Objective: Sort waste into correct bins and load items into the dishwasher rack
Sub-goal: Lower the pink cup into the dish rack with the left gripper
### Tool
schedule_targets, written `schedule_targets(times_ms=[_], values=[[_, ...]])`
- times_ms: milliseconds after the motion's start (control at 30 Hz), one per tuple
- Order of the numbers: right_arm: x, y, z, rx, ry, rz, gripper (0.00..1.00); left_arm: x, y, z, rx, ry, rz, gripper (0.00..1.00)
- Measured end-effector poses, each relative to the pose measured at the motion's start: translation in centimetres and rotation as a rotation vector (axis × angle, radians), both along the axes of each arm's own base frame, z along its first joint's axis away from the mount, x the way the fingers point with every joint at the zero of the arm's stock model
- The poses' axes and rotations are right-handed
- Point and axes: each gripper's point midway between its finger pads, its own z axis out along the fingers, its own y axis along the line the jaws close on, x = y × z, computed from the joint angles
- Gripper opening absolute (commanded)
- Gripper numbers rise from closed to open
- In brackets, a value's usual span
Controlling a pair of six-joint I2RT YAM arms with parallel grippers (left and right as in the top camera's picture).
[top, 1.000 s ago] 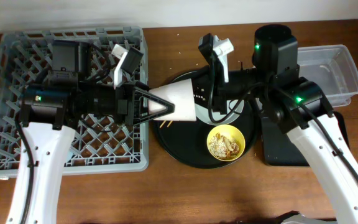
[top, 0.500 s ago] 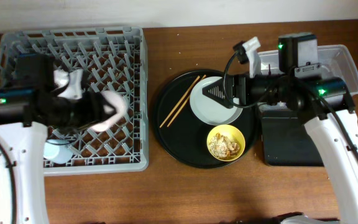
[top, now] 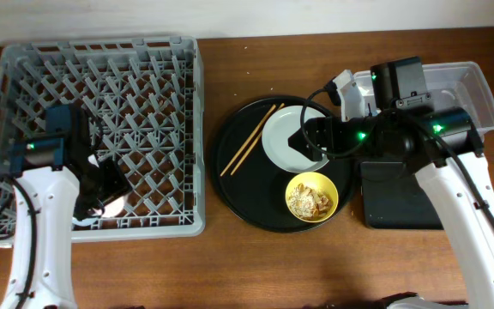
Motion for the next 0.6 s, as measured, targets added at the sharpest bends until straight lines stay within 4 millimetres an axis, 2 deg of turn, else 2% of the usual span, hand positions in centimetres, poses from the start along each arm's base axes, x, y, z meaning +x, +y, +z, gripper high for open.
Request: schedule_targets(times_ms=[100,267,333,367,400,433,600], values=[[0.0,-0.1,-0.1,-0.006,0.0,-0.004,0.83,-0.5,-0.3,-2.8,-0.019,0.024,0.011,0.61],[0.0,-0.1,-0.1,-0.009,0.003,-0.006,0.83,-0.9,-1.1,-5.3,-0.06,0.033,0.01,0.62],[0.0,-0.2,-0.1,-0.01,0.003,-0.007,0.83,-1.1,-1.1,-6.0,-0.061,0.038,0.013,0.87],[0.0,-0.2,-0.2,-0.01,0.003,-0.006,0.83,-1.0,-1.1,-6.2,-0.059,0.032,0.011,0.87],[0.0,-0.2,-0.2,-0.01,0.004,-0.006,0.84,-0.8,-1.1,-6.3,-0.06,0.025,0.019,0.95],[-0.1,-0.2,-0.2,-0.011,0.008,-0.006,0.84,-0.4,-1.0,-6.2,-0.057,0.007,0.02,0.99],[-0.4,-0.3,-0.4,-0.018,0.023,-0.008,0.84,-0.1,-1.5,-6.1,-0.088,-0.003,0.024,0.99]])
